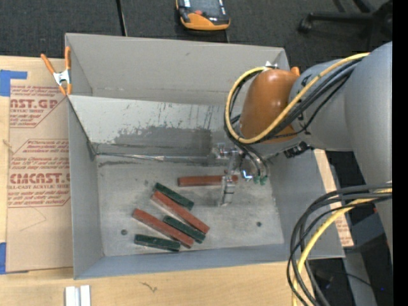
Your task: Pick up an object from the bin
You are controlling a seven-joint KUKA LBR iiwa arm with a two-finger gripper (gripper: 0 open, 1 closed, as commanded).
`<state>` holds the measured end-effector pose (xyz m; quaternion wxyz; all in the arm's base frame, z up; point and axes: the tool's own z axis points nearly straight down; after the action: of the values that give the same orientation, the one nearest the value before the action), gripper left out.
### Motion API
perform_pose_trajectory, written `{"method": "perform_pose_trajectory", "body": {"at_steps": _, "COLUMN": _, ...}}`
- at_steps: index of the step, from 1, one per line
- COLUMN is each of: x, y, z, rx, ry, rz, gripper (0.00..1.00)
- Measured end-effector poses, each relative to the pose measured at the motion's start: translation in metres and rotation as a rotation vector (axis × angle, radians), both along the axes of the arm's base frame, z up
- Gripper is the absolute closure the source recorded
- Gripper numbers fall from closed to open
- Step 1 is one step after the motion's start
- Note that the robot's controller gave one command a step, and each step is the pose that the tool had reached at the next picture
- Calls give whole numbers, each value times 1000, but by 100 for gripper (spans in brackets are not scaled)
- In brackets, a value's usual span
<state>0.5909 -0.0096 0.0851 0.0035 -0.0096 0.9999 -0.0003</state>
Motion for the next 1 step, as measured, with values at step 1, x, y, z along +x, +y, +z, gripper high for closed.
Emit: {"method": "perform_pose_trajectory", "body": {"at_steps": 1, "x": -1, "y": 4, "z": -14, "rx": 0, "ry": 2, "rz": -23, "gripper": 100}}
